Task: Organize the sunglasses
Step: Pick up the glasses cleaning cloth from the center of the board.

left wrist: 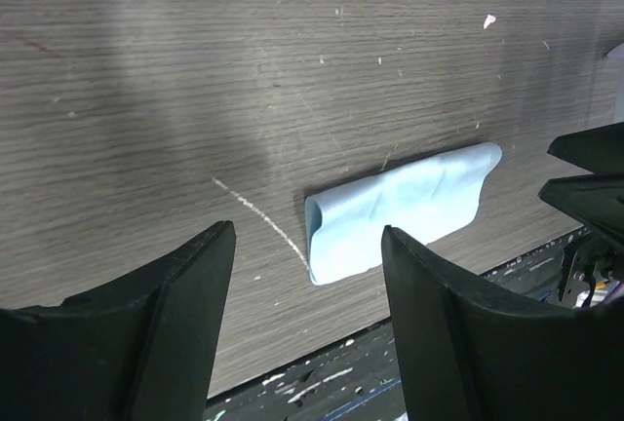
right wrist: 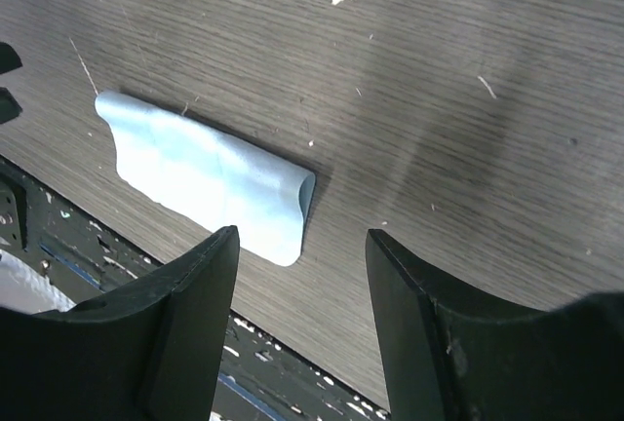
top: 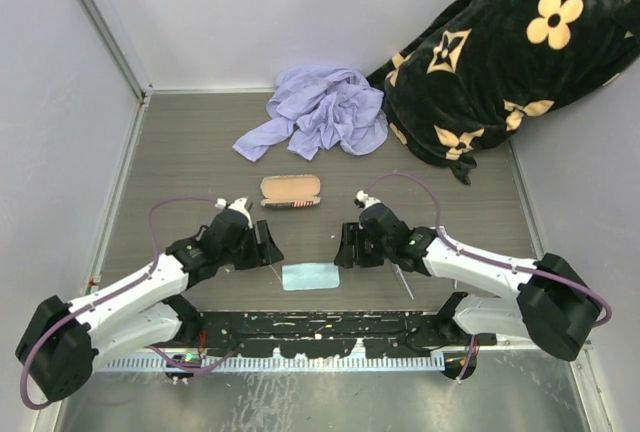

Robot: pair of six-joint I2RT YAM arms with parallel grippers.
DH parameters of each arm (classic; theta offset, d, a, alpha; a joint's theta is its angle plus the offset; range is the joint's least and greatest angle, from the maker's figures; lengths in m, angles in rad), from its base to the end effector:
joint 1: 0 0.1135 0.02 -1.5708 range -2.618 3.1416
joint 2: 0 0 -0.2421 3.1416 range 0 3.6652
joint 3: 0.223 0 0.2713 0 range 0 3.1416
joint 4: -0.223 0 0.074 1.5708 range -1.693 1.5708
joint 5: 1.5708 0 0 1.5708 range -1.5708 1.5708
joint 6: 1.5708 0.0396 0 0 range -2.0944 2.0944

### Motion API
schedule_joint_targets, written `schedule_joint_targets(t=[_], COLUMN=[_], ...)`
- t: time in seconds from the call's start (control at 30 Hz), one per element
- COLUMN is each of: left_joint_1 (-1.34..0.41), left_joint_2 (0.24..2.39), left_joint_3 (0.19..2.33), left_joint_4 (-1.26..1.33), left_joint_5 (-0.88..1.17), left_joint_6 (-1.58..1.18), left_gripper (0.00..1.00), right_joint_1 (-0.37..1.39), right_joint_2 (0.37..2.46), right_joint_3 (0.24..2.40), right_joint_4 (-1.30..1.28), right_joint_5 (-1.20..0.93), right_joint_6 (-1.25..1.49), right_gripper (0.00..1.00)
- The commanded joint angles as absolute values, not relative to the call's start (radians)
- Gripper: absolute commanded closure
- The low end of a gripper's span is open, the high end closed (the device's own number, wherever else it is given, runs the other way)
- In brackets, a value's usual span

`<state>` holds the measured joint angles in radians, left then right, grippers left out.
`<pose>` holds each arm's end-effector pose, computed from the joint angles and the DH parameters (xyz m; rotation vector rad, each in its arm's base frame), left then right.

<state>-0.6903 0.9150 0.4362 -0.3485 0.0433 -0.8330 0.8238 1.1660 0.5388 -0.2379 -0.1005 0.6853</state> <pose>0.1621 -0.1361 0.1531 -0.1595 2.5326 -0.7225 0.1653 0.1844 0.1430 -0.2273 2.5836 0.7491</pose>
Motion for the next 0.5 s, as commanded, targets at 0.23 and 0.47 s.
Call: schedule_joint_targets(t=[0.23,0.47], left_joint_1=[-0.728,-0.727], left_joint_2=[1.043,1.033], left_joint_3=[0.432,0.384], left_joint_4=[-0.102,-0.010], left_joint_5=[0.040,0.077], left_joint_6=[-0.836,-0.822], left_gripper=[0.43,0.48], right_joint_1=[0.830,0.828], right_joint_2=[1.248,1.305], right_joint_3=[0.528,0.517], right_joint_4=[-0.086,-0.023], right_joint_5=[-0.105,-0.153], right_joint_6=[0.671,0.676], right_gripper=[0.46,0.49])
